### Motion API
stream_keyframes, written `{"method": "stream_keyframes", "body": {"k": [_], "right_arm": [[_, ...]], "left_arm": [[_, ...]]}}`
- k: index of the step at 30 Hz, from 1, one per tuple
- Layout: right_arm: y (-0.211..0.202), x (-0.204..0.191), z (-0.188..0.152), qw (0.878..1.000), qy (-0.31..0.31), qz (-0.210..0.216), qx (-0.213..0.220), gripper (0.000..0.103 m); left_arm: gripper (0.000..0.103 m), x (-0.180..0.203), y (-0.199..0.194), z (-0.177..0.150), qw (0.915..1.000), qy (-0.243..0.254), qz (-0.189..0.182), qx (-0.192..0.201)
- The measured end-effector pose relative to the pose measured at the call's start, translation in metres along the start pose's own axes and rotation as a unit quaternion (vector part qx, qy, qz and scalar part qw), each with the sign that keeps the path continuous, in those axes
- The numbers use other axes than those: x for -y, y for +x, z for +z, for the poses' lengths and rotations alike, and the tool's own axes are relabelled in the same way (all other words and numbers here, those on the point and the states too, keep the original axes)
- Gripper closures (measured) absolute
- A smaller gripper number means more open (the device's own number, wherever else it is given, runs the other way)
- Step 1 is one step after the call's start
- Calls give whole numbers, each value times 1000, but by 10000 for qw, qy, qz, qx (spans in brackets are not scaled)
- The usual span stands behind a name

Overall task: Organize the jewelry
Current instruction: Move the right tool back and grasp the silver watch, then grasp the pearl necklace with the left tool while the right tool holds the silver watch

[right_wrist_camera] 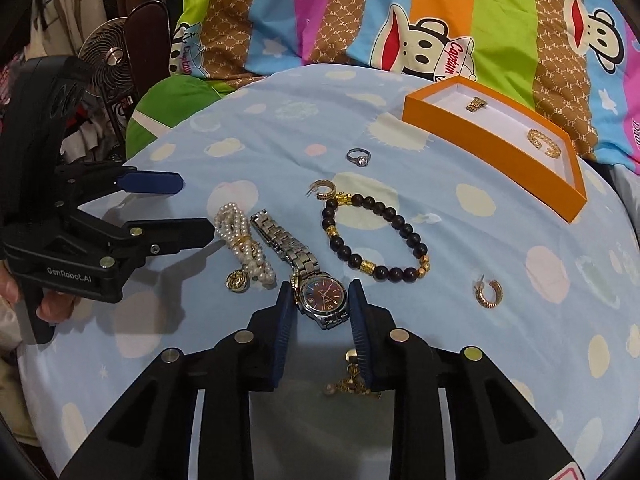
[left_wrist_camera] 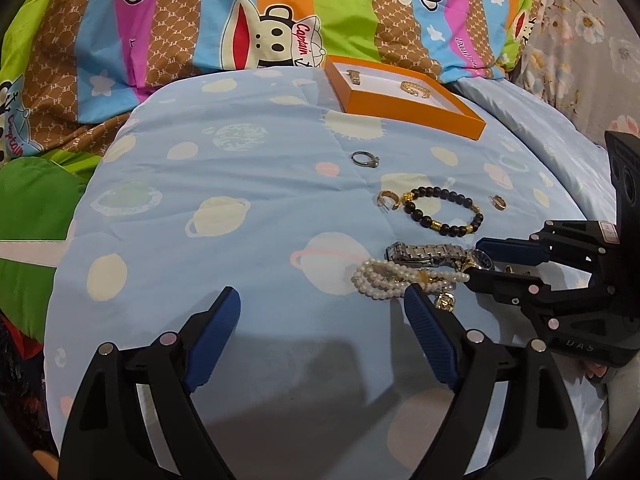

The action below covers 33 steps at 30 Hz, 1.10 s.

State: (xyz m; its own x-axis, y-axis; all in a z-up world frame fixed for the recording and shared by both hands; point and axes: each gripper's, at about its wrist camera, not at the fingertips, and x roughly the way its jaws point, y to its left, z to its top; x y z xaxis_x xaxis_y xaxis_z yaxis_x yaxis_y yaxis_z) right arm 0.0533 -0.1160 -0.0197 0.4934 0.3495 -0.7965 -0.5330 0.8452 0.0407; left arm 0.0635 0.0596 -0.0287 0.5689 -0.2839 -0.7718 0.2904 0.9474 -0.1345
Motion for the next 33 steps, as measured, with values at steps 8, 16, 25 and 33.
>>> {"method": "stream_keyframes", "body": {"k": [8,16,25,33], "right_arm": [[-17,9,-20,9988,462,149,57,76],[-18,6,-23,9990,410,159,65,76],[-28,9,-32,9985,422,334,104,71],[-30,13,-35,9988,332,350,82,75]], "left_arm": [[15,18,-1,-3,9989,396,-249,-49],[15,15,-2,-3,9993,309,-190,-30],[14,15,-1,-2,9992,321,-211,-51],[14,14,-1,-2,9993,311,-211,-52]]}}
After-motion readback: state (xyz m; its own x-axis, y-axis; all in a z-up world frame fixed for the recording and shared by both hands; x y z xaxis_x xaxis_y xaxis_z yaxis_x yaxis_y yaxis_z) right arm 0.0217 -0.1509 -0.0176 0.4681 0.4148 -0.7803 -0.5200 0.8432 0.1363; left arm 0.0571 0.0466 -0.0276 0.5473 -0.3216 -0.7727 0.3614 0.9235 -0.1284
